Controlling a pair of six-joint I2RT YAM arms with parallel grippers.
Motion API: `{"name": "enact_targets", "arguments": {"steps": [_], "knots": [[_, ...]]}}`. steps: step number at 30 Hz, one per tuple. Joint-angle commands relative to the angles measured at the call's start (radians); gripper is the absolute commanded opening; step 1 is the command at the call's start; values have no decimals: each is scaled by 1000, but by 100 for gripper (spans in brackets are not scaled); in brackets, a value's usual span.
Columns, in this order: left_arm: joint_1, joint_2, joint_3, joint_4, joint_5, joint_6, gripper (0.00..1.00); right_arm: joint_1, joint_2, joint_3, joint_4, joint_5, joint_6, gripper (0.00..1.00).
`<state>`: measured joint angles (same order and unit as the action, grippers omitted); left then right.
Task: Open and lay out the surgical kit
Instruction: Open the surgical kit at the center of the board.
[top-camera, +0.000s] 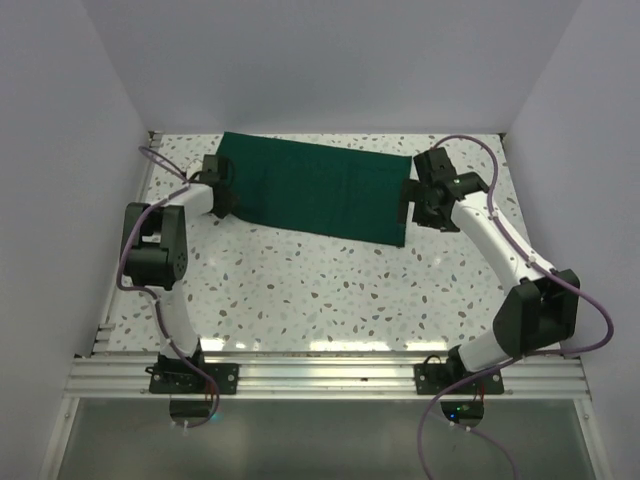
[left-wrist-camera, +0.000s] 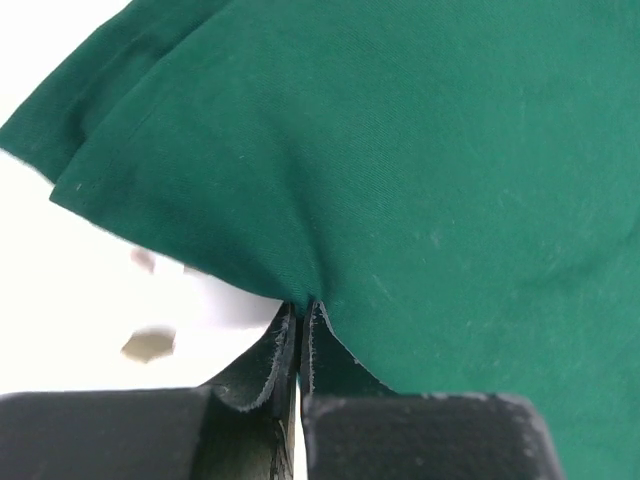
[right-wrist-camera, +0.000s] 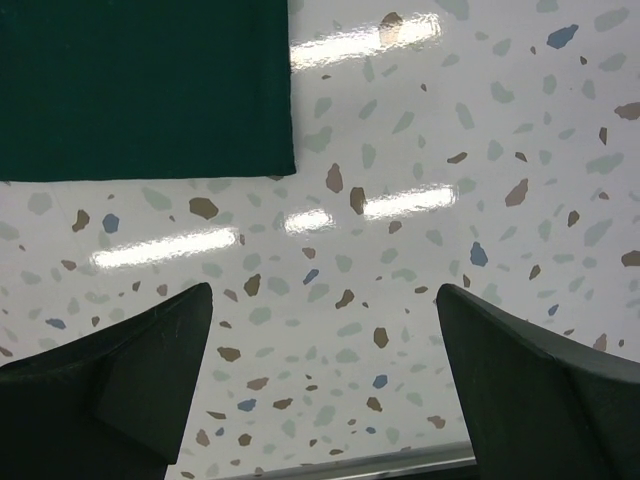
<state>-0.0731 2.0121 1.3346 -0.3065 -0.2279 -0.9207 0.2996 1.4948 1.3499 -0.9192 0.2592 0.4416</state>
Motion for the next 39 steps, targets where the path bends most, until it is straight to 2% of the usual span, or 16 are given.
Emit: {"name": "enact_targets", "arguments": {"steps": [1, 6, 14, 18, 25, 31, 32, 33, 34, 35, 36, 38, 39], "knots": [[-53, -68, -90, -94, 42, 54, 0, -23, 31, 44, 39, 34, -20, 98], [-134, -193, -211, -98, 47, 74, 0, -65, 96, 103, 94, -21, 14, 98], [-200, -274, -270, -100, 51, 186, 0, -65, 303, 306, 114, -106, 74, 98], [-198, -314, -325, -104, 46, 296, 0, -63, 363, 373, 111, -112, 78, 98], [-153, -401, -422, -177, -19, 344, 0, -63, 450, 413, 154, -129, 97, 98], [-137, -460, -446, -226, -74, 393, 0, -62, 563, 492, 252, -195, 106, 98], [-136, -473, -446, -235, -88, 395, 4, -62, 585, 512, 272, -210, 103, 98], [-133, -480, -446, -244, -106, 395, 17, -62, 605, 535, 272, -210, 95, 98], [-119, -487, -448, -256, -111, 398, 35, -62, 626, 586, 269, -209, 92, 98], [-110, -501, -449, -261, -111, 398, 73, -62, 672, 615, 257, -209, 91, 98], [-102, -507, -449, -269, -110, 399, 85, -63, 692, 644, 250, -204, 86, 98], [-87, -523, -433, -295, -117, 402, 97, -63, 758, 728, 231, -196, 77, 98], [-86, -527, -425, -308, -126, 398, 98, -63, 781, 753, 226, -192, 66, 98]]}}
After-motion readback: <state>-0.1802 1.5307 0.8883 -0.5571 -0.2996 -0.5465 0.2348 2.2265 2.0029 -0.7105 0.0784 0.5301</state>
